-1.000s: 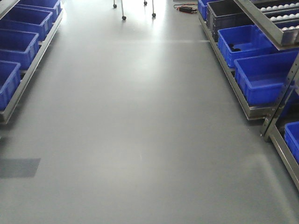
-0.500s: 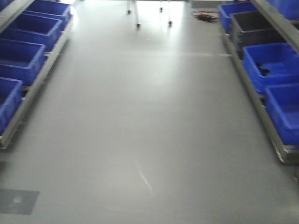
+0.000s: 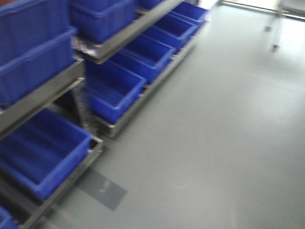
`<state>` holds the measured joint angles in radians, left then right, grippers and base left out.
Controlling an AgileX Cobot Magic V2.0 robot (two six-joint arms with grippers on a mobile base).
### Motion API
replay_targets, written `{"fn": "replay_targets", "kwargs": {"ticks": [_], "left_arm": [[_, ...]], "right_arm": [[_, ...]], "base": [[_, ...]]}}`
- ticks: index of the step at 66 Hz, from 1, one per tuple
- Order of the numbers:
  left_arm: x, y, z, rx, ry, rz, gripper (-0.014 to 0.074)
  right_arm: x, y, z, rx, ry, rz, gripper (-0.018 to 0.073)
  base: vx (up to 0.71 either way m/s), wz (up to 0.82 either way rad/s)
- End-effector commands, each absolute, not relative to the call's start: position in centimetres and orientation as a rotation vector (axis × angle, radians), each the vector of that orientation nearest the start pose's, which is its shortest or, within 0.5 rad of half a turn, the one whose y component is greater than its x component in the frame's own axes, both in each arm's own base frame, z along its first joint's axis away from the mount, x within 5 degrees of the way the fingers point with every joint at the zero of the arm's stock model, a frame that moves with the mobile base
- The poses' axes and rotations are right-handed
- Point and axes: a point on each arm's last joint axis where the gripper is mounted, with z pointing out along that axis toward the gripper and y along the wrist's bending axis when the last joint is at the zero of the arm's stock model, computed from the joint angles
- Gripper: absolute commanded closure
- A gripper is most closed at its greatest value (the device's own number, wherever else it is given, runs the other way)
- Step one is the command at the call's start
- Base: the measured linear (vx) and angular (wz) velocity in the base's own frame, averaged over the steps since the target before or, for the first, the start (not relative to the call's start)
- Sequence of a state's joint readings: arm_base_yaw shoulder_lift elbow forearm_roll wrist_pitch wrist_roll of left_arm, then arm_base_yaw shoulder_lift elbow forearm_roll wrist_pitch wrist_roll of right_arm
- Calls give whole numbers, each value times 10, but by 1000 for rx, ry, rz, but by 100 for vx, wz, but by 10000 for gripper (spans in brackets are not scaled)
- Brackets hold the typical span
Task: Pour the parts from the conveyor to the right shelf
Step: 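Turn and drive the base up to the shelf of blue bins, then stop the base facing the empty blue bin on the shelf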
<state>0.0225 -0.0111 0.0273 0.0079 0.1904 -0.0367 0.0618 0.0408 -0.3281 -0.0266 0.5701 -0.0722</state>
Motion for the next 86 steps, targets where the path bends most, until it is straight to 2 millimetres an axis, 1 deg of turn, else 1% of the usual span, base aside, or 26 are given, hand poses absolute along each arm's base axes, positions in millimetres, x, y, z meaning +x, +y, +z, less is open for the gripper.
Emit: {"fn": "replay_targets", "kwargs": {"ticks": [1, 28, 54, 69, 86], "left_arm": [[55, 1, 201, -56, 1586, -16, 603], [55, 1, 201, -56, 1586, -16, 603], [55, 1, 201, -56, 1586, -16, 603], [55, 1, 201, -56, 1586, -16, 603], [55, 1, 201, -56, 1586, -16, 603]], "right_arm": [[34, 1, 283, -124, 1666, -47, 561], [34, 1, 283, -123, 1666, -48, 561], [34, 1, 283, -123, 1666, -48, 561], [34, 1, 283, -123, 1666, -48, 561], [34, 1, 283, -123, 1666, -48, 561]], "base": [[27, 106], [25, 96], [21, 79], [22, 52], [23, 24]]}}
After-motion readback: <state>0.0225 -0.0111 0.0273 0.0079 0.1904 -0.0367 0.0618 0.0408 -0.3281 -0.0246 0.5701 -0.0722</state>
